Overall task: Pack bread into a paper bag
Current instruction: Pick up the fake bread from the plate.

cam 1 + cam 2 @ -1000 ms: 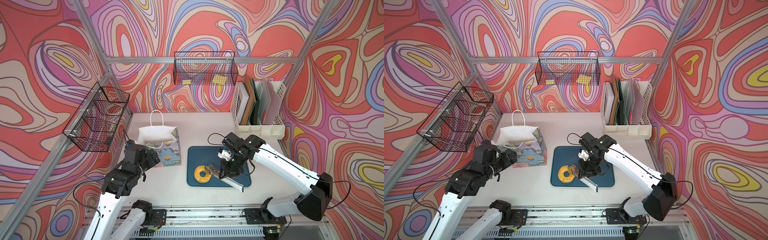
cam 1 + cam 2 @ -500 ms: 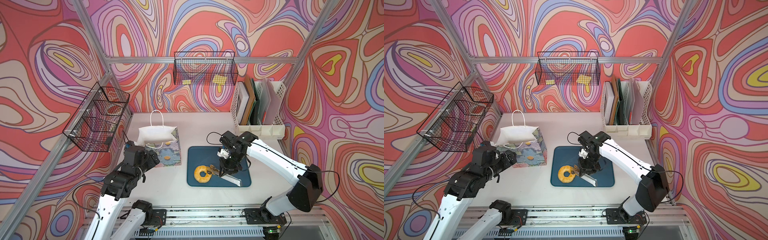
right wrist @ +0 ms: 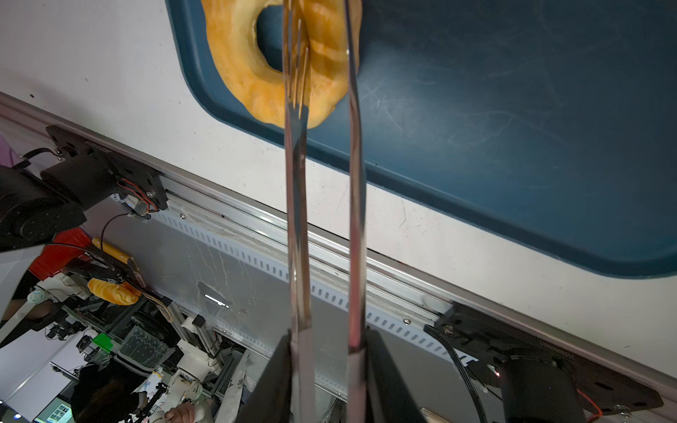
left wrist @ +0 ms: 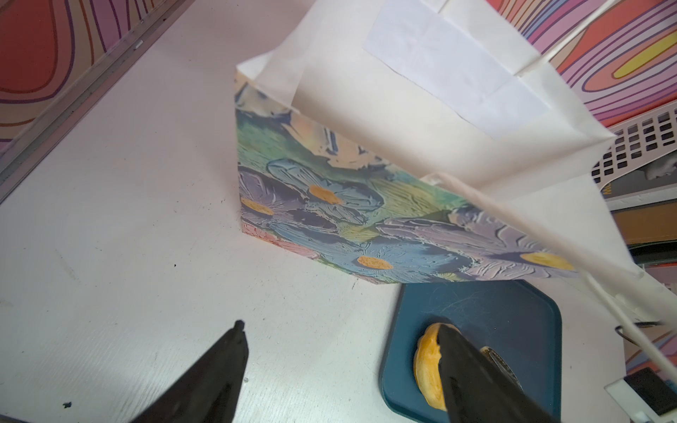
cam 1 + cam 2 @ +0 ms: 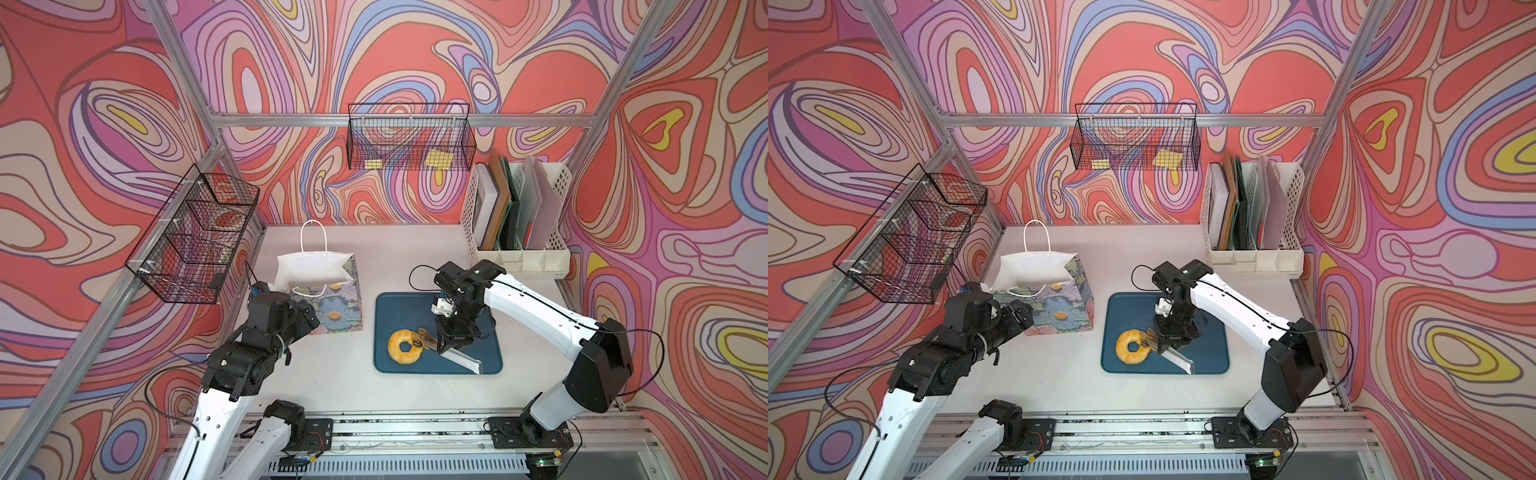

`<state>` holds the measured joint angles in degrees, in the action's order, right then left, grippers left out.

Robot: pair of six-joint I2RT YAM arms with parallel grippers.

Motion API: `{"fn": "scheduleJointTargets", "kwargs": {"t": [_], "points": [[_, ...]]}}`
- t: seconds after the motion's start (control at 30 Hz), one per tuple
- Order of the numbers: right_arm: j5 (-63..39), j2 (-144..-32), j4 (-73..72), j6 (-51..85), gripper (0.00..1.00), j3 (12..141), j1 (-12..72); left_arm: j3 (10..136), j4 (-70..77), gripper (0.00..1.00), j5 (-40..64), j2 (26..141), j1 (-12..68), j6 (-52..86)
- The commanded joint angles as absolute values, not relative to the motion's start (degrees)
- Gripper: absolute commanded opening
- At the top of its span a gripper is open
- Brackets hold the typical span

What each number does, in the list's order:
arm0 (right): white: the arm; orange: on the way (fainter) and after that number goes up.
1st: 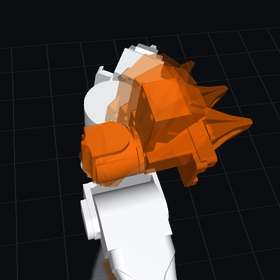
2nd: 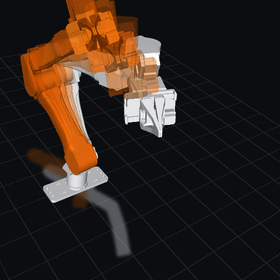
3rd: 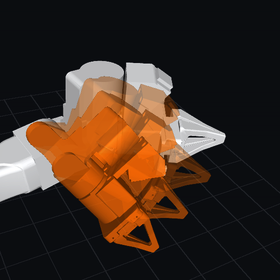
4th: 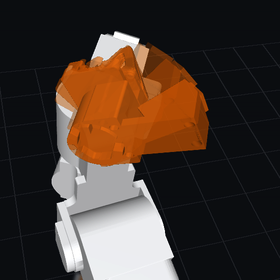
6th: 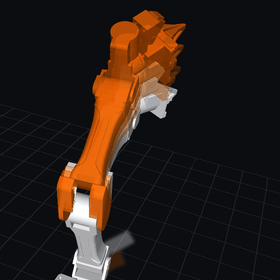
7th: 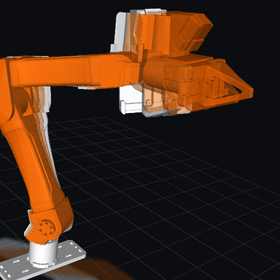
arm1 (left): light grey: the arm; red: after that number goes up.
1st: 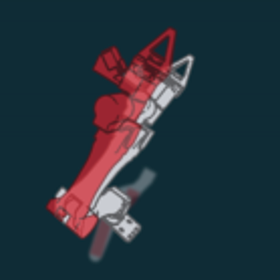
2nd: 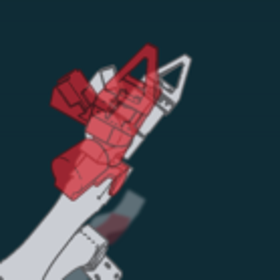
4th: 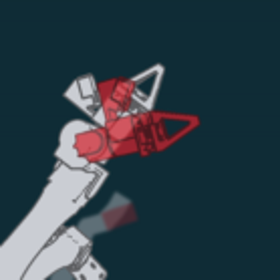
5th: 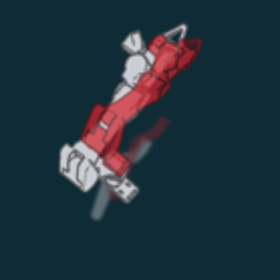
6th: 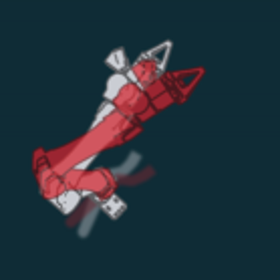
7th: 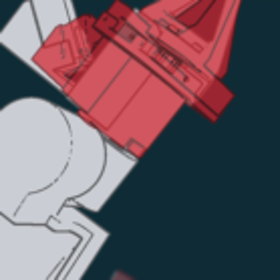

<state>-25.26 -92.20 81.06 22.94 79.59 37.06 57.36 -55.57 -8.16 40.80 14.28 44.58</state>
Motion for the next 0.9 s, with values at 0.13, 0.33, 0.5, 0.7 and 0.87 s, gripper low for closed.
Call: {"fn": "scheduleJointTargets", "kwargs": {"t": [0.13,0.33,0.5,0.7,0.87], "points": [[-23.6,-94.1,82.8,21.2,0.30,82.4,36.7,56.5,-55.6,0.87,-9.5,39.8,14.4,44.1],[-25.5,-94.3,82.8,20.5,0.25,82.0,36.7,56.5,-55.4,0.87,-9.6,40.0,14.4,44.0],[-26.6,-94.2,82.9,19.8,0.20,81.1,36.7,56.6,-55.5,0.87,-9.7,40.0,14.4,43.9],[-27.9,-94.3,83.0,19.5,0.13,81.1,36.7,56.8,-55.5,0.87,-9.8,40.2,14.4,43.9],[-28.3,-93.8,83.8,19.7,0.11,84.1,36.7,57.4,-55.8,0.87,-10.0,40.2,14.4,43.7]]}}
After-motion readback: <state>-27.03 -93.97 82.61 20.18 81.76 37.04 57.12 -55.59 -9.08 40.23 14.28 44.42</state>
